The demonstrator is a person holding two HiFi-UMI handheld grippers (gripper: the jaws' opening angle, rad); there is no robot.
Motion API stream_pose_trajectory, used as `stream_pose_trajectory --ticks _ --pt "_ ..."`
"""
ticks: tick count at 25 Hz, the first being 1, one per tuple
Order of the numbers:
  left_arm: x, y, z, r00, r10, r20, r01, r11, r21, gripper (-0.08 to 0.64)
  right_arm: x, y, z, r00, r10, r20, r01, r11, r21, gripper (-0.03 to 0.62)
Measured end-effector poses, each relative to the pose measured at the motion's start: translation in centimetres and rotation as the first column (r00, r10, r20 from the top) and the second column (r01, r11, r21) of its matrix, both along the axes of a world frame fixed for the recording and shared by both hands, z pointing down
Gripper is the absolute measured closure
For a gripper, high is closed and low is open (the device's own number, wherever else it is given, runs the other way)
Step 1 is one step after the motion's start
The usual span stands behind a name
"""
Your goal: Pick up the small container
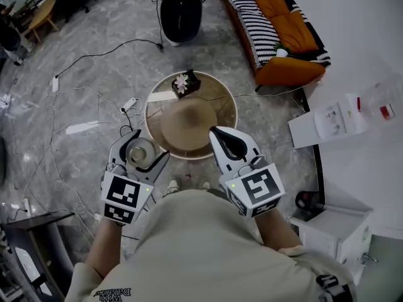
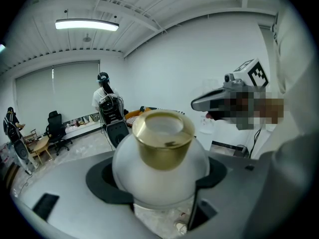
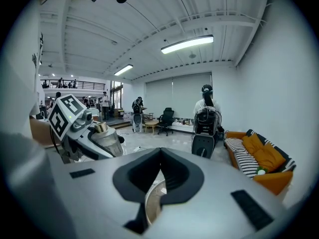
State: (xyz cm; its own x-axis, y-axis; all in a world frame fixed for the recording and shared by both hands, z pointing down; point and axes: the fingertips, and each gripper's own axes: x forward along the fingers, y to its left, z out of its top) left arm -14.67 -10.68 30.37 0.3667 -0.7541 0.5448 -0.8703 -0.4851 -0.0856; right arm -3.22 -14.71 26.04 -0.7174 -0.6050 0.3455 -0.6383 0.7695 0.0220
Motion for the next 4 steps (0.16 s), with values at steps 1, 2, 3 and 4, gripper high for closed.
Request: stream_pose_trajectory --ticks 1,2,3,4 --pt "-0.03 0.02 -0.01 1.0 0.0 -0.002 0.0 1.0 0.0 0.225 -0.03 -0.02 0.06 1.0 -0.001 -0.001 0.001 1.0 0.0 0.595" --pt "-0.07 0.06 -0.02 1.0 0.001 -0.004 -0.001 1.0 -0.001 0.225 -0.07 -0.03 0.1 1.0 -0.002 -0.002 0.002 1.0 0.001 0.595" --pt "-0.12 0.1 -0.03 1.0 0.001 -0.005 -0.001 1.0 -0.001 0.225 -0.11 -0.04 0.13 1.0 -0.004 -0.003 0.004 1.0 0.002 0.595" --pt "-0.18 0.13 -0.04 1.0 0.002 -0.006 -0.002 1.0 -0.002 0.225 -0.14 -0.04 0.17 1.0 -0.005 -0.003 0.005 1.0 0.004 0.595"
